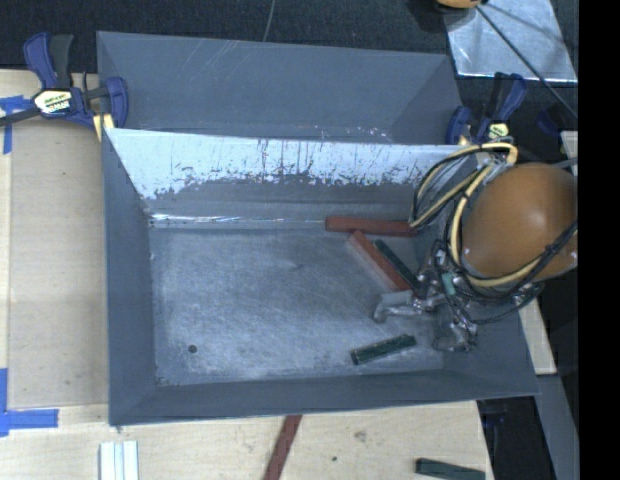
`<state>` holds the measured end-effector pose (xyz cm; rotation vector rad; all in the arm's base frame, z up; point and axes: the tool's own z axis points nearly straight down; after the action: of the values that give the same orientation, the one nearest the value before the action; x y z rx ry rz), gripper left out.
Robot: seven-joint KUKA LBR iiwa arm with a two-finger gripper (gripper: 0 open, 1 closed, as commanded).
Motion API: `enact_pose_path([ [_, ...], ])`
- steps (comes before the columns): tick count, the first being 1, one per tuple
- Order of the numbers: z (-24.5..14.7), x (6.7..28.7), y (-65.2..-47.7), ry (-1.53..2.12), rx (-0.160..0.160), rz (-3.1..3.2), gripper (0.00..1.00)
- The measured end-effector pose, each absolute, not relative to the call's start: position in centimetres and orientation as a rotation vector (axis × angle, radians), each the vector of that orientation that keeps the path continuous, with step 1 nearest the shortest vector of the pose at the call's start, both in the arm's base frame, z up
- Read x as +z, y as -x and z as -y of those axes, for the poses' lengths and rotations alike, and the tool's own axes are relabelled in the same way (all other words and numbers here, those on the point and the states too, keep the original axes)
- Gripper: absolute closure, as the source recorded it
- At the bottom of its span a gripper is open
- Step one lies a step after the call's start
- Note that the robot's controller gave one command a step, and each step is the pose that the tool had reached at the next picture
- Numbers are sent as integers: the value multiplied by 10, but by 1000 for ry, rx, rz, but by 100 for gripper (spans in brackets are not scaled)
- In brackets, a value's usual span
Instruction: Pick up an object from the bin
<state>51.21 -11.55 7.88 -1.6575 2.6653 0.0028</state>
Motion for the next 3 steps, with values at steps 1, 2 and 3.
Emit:
enact_pose_path([
  [1, 53, 72, -487, 2216, -11, -2206, 100],
  [2, 53, 72, -487, 2216, -11, -2206, 100],
  [3, 57, 123, -492, 2213, 8, -2231, 100],
])
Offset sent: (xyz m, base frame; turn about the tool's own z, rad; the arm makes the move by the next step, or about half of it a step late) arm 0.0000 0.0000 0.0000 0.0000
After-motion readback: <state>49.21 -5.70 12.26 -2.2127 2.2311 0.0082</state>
